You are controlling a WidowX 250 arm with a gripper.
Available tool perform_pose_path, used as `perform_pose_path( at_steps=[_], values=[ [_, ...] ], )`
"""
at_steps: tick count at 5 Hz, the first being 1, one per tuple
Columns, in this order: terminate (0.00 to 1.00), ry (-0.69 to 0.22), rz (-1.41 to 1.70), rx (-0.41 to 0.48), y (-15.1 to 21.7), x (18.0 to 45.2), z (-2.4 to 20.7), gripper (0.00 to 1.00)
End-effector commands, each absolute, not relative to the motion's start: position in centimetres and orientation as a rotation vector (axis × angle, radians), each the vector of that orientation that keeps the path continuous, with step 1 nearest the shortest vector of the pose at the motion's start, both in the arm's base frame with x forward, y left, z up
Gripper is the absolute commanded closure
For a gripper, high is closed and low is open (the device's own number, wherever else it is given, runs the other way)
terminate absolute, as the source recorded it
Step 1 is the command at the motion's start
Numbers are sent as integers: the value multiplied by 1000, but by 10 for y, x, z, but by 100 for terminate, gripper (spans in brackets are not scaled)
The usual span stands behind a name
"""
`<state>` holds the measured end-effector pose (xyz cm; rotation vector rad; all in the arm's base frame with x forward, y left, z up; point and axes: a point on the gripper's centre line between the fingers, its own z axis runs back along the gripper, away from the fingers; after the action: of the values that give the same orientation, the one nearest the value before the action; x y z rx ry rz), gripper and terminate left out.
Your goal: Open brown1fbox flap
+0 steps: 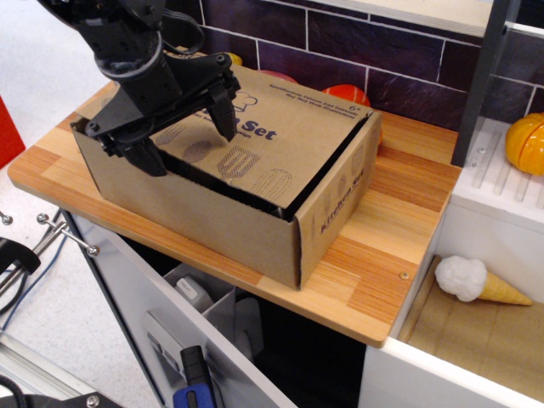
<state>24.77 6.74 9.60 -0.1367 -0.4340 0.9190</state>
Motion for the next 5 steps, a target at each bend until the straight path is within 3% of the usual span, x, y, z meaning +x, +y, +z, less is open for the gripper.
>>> perform_pose_path(
  at_steps=[1, 3, 5],
  values=[
    [0, -566, 918, -169, 74, 258, 127, 0],
    [0, -749, 854, -204, 67, 269, 165, 0],
    [0, -891, 682, -305, 68, 313, 201, 0]
  ],
)
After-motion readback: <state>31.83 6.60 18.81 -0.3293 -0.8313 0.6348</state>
